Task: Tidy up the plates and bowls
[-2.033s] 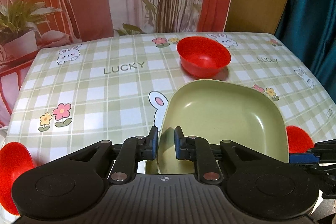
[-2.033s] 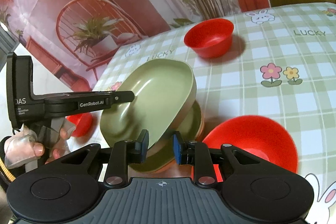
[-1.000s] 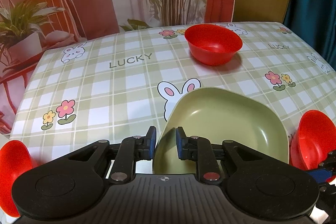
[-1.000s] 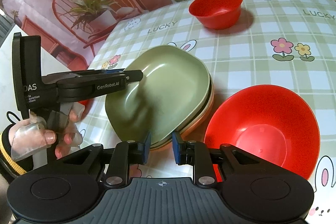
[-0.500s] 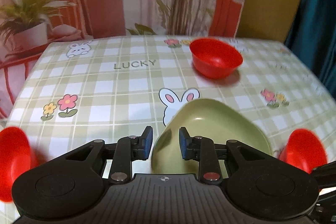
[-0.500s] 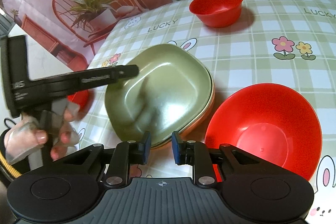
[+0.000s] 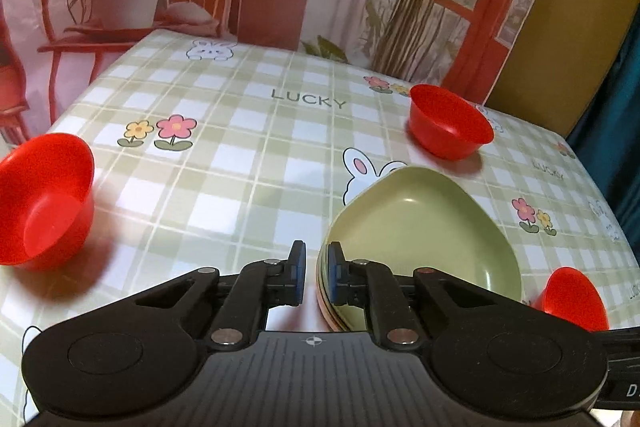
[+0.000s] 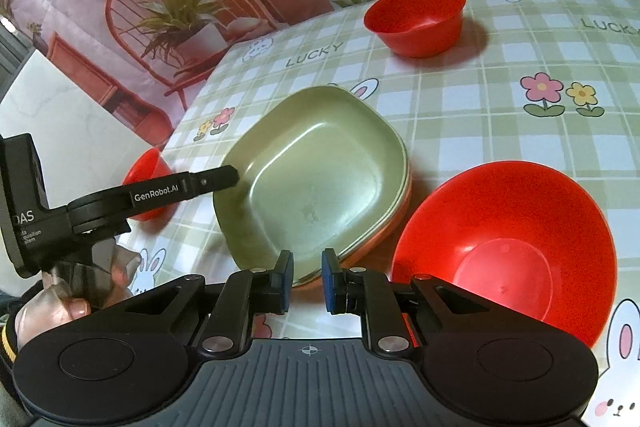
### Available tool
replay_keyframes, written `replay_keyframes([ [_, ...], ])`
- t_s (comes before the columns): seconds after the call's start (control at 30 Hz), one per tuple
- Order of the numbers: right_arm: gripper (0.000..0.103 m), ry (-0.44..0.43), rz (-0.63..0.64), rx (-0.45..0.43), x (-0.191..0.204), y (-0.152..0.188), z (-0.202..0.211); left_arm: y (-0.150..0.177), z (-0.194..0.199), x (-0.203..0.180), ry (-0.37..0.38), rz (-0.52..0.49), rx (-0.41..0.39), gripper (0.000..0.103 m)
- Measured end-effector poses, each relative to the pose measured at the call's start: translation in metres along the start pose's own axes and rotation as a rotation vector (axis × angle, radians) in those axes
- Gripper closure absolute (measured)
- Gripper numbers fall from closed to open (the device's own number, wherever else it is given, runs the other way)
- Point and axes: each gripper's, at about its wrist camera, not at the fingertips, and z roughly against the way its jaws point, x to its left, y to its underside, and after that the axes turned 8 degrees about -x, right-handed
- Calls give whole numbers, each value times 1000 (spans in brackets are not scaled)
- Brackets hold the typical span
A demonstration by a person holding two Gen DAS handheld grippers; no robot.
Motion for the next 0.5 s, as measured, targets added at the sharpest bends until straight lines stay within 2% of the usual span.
replay_keyframes([
  [0.33,87,30,15,-49,-4,0,4,4,-6,-1,-1,-16,17,91],
  [0.5,87,48,54,-98,-1,-3,10,1,-2,0,-12,-15,-2,89],
])
